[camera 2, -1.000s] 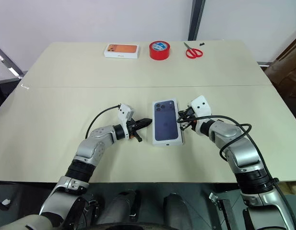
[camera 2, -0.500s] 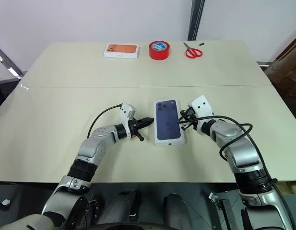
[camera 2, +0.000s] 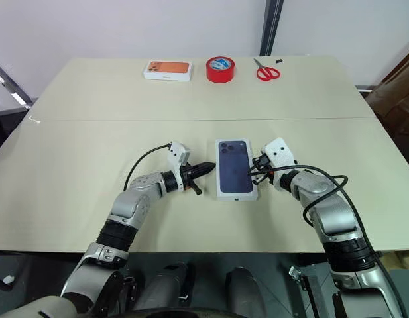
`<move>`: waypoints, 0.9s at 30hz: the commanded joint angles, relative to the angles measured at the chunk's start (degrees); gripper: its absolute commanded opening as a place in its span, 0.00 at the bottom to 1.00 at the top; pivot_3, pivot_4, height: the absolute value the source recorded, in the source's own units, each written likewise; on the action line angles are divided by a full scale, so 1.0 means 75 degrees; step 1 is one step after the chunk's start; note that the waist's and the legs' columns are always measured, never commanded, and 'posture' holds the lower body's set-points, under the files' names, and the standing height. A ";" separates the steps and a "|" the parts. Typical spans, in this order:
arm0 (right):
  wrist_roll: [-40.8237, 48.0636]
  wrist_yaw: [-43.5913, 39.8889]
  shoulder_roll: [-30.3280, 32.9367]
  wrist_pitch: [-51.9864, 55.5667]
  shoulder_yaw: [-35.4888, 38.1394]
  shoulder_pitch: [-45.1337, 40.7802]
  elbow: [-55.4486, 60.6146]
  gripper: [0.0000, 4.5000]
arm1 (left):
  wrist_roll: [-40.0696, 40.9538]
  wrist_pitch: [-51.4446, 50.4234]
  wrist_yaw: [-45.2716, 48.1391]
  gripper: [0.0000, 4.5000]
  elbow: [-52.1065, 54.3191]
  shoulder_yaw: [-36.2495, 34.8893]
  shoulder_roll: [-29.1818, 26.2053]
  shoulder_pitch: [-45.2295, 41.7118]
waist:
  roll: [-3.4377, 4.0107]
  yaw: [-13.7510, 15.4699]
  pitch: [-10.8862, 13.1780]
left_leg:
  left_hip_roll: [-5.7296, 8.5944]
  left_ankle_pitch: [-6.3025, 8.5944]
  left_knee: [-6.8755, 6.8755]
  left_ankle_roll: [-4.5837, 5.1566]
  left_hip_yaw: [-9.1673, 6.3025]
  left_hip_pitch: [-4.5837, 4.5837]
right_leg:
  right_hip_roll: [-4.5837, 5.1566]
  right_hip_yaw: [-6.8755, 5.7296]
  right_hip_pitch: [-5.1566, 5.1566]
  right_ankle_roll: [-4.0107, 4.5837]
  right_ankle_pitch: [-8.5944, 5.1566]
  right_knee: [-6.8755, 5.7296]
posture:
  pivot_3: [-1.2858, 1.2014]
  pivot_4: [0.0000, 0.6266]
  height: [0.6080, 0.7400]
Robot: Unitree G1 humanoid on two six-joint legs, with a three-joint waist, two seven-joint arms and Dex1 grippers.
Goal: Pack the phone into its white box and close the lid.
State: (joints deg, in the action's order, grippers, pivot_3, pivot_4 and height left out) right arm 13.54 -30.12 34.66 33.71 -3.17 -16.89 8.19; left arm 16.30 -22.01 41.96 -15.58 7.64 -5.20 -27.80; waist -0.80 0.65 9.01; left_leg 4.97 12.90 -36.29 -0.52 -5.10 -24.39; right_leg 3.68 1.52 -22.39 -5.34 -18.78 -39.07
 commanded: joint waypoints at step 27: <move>0.0683 -0.1328 -0.0137 0.0451 -0.0038 0.0206 0.0981 0.02 | -0.0777 0.0777 0.0421 0.00 -0.2314 0.0191 0.0158 -0.1688 | -0.0020 -0.0034 -0.0017 | -0.0001 -0.0004 0.0001 -0.0007 -0.0006 0.0019 | -0.0004 -0.0003 0.0019 -0.0003 -0.0001 -0.0002 | 0.52 0.24 0.95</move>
State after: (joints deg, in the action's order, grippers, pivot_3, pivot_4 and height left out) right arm 15.97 -40.19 34.46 34.75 -5.06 -14.64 14.51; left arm 10.66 -14.73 45.19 -32.62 9.84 -2.99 -41.64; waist -0.95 0.39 8.88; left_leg 4.95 12.87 -36.29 -0.58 -5.16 -24.25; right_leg 3.64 1.50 -22.25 -5.36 -18.78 -39.08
